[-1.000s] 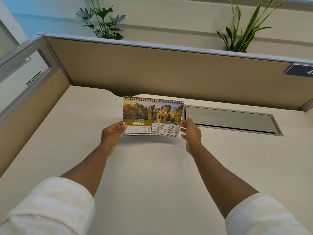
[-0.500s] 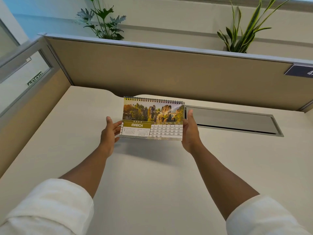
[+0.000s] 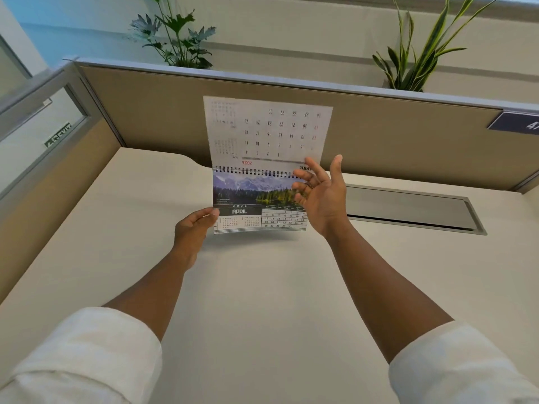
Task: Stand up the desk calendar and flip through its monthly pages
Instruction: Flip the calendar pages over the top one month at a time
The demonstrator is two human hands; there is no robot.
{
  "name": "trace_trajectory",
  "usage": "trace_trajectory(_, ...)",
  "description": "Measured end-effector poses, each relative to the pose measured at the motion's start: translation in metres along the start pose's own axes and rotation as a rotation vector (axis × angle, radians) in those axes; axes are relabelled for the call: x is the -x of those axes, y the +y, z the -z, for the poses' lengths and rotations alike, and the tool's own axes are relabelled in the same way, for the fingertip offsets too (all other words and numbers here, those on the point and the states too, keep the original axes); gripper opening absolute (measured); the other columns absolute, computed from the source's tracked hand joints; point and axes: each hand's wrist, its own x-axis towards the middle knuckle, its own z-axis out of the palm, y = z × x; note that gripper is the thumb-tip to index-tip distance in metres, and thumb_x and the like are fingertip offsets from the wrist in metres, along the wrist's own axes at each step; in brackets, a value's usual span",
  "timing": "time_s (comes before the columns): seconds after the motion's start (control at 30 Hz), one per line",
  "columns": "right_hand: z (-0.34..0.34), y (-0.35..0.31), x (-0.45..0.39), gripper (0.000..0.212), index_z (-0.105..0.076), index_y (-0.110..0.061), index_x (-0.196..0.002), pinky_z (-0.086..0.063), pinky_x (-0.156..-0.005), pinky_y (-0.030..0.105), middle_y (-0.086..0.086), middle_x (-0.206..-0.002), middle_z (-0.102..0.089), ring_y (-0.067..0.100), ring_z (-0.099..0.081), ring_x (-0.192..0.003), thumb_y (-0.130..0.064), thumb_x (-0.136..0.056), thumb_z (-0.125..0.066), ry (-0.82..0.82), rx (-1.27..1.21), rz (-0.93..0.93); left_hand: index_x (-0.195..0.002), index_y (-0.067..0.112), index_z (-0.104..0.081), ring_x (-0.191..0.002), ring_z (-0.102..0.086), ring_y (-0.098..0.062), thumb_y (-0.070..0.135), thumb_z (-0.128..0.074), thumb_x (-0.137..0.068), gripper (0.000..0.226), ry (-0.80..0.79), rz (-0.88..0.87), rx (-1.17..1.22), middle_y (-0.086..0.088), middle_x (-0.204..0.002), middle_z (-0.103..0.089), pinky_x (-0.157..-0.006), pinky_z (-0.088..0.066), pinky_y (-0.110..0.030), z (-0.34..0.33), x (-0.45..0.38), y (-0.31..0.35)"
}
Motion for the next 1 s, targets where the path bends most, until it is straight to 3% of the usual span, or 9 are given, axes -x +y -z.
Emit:
trace_trajectory(0.1,0.003,0.002,0.002,0.074,-0.063,-0.015,-0.126,-0.043,-0.066,0.029,0.003,-0.088,-0.069,0.017,-0.060,-0.072,-0.072,-0.090,-0.032,0.015,0.001,0.002,-0.109,0.022,-0.067,-0.074,-0.066,0.002,0.024,-0.074,-0.082,0.027,0.000,-0.013,0.006,0.007,-0.093,-0.072,-0.059,-0.047,-0.008,0.000,-0.002,-0.002)
trace_trajectory(0.23,0.011,0.009,0.006,0.070,-0.067,-0.016,-0.118,-0.043,-0.066,0.030,0.001,-0.083,-0.070,0.016,-0.060,-0.071,-0.071,-0.091,-0.034,0.061,0.023,-0.009,-0.109,0.020,-0.068,-0.065,-0.067,0.007,0.018,-0.075,-0.082,0.028,0.023,-0.020,-0.011,0.009,-0.090,-0.071,-0.055,-0.047,-0.005,0.002,-0.005,-0.005)
trace_trajectory(0.33,0.017,0.014,0.008,0.065,-0.069,-0.015,-0.110,-0.042,-0.063,0.028,-0.001,-0.080,-0.068,0.014,-0.058,-0.067,-0.069,-0.091,-0.037,0.128,0.047,-0.016,-0.109,0.021,-0.069,-0.066,-0.065,0.007,0.020,-0.075,-0.082,0.027,0.037,-0.013,-0.030,0.011,-0.089,-0.071,-0.061,-0.047,-0.008,0.002,-0.005,-0.004)
trace_trajectory(0.5,0.027,0.025,0.009,0.050,-0.072,-0.020,-0.093,-0.042,-0.070,0.031,-0.007,-0.076,-0.064,0.009,-0.055,-0.063,-0.063,-0.091,-0.047,0.372,0.091,-0.068,-0.109,0.022,-0.069,-0.076,-0.064,0.002,0.022,-0.073,-0.084,0.025,0.050,-0.009,-0.025,0.004,-0.098,-0.071,-0.069,-0.047,-0.016,0.002,-0.006,-0.005)
trace_trajectory(0.63,0.035,0.031,0.010,0.044,-0.072,-0.020,-0.095,-0.045,-0.073,0.031,-0.006,-0.086,-0.066,0.012,-0.057,-0.077,-0.056,-0.094,-0.046,0.493,0.190,-0.117,-0.110,0.023,-0.069,-0.080,-0.063,-0.001,0.024,-0.072,-0.085,0.025,0.054,-0.006,-0.021,0.005,-0.098,-0.070,-0.066,-0.047,-0.016,0.001,-0.005,-0.005)
trace_trajectory(0.8,0.043,0.039,0.012,0.045,-0.069,-0.017,-0.104,-0.043,-0.074,0.033,-0.002,-0.105,-0.070,0.017,-0.060,-0.096,-0.051,-0.099,-0.039,0.517,0.307,-0.139,-0.112,0.023,-0.069,-0.081,-0.062,-0.001,0.026,-0.071,-0.086,0.027,0.054,0.001,-0.024,0.006,-0.098,-0.070,-0.068,-0.046,-0.016,0.000,-0.003,-0.006)
trace_trajectory(1.0,0.045,0.044,0.013,0.043,-0.069,-0.019,-0.100,-0.044,-0.073,0.033,-0.003,-0.099,-0.070,0.018,-0.059,-0.097,-0.049,-0.100,-0.038,0.513,0.332,-0.179,-0.111,0.025,-0.068,-0.082,-0.062,-0.002,0.026,-0.070,-0.086,0.025,0.045,0.001,-0.027,0.012,-0.093,-0.070,-0.068,-0.046,-0.016,0.000,-0.001,-0.004)
